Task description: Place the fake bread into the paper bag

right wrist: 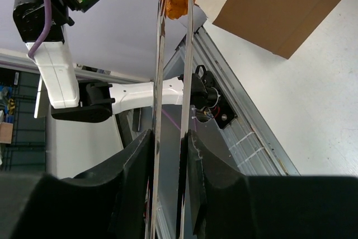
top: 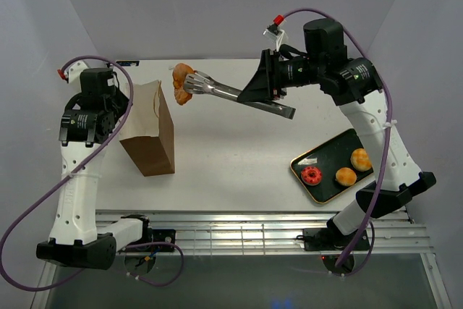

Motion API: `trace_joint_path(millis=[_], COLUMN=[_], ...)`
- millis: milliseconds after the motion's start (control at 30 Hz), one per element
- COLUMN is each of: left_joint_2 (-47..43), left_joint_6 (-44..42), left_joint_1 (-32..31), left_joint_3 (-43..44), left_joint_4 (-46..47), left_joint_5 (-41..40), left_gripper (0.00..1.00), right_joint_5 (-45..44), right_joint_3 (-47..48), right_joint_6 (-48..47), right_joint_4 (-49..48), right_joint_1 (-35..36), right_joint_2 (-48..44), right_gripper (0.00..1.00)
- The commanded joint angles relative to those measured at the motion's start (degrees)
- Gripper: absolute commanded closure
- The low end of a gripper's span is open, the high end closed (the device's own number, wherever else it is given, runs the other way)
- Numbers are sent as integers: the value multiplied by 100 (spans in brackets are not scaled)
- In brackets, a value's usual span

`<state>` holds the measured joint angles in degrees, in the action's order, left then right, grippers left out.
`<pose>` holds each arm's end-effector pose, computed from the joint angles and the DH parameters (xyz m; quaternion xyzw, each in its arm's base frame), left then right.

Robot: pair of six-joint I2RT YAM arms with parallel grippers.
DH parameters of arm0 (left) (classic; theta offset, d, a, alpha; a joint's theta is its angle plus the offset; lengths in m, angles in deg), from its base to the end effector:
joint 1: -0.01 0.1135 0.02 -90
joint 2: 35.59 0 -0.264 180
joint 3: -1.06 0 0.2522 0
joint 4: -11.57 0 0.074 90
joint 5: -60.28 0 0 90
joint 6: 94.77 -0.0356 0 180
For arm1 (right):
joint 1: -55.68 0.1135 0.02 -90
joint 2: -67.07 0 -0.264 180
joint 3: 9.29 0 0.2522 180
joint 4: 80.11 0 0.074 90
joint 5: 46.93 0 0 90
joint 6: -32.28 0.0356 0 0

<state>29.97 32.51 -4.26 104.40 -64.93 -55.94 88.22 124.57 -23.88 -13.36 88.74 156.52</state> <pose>0.1934 0.0013 0.4421 -0.3436 0.8140 0.0417 0.4666 0.2287 0.1790 0.5163 -0.2085 0.7685 0.5494 0.2531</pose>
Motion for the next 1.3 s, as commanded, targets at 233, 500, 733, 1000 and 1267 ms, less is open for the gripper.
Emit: trace_joint_path(millis=[233,500,733,1000,1267], left_joint_2=[115,299,449,405,80], left_joint_6=[-89,517,921,1282,1826], left_joint_1=[-12,-3,-12,-12,-3], left_joint_3=[-73,156,-2,-380,-1494], left_joint_4=[737,1245,1984,2810,3645], left_joint_5=[940,2612,3992,4695,5398], left_gripper=[93,100,100,100,100], right_joint_5=[267,152,144,-23,-190], right_joint_3=[5,-363,-399,-530,-610], right_joint_6=[-124,-124,-45,-18,43], right_joint_4=[-105,-105,-70,9,62], right_joint_1=[-186,-414,-608,-625,-625], right_joint_2=[-156,-446,-586,-718,-718], right_gripper=[65,65,65,65,65])
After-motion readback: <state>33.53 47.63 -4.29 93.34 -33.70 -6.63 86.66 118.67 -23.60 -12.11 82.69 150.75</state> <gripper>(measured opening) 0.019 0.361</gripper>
